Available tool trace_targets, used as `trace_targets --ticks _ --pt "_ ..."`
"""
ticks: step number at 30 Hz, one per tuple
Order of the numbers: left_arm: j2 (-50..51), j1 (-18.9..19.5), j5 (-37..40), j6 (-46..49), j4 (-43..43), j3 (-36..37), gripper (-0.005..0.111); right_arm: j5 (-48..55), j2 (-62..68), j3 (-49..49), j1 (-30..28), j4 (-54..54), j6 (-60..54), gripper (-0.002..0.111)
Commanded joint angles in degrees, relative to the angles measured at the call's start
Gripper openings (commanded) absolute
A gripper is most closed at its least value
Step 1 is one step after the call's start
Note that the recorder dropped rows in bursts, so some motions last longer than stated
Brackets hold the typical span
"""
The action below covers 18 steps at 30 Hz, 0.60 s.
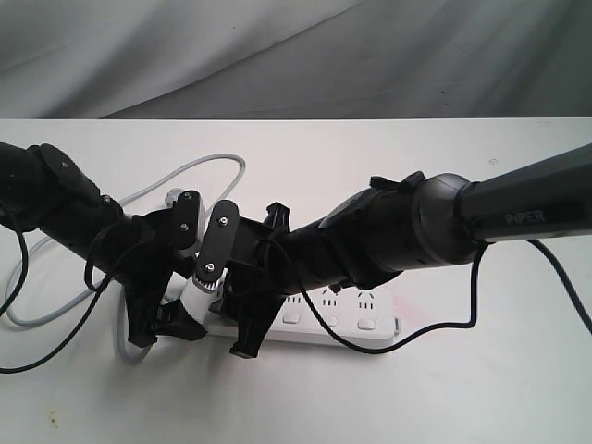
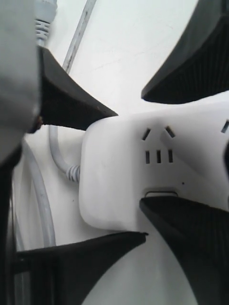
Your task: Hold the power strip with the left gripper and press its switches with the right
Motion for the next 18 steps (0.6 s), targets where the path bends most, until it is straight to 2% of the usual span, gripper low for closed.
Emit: trace_targets --ticks 1,12,18 --pt "-0.18 -0.3 0.23 -0.33 -1.1 -0.21 0.056 -2.75 1.95 0.68 -0.37 -3.1 -0.78 0.054" --pt "-0.18 -0.3 0.23 -0.33 -1.1 -0.21 0.056 -2.74 -3.8 0.46 -0.51 -1.46 -0.78 0.054" --pt "-0.18 -0.3 0.23 -0.33 -1.1 -0.21 0.056 -2.92 -8.75 6.49 -2.66 -1.56 -0.66 0.054"
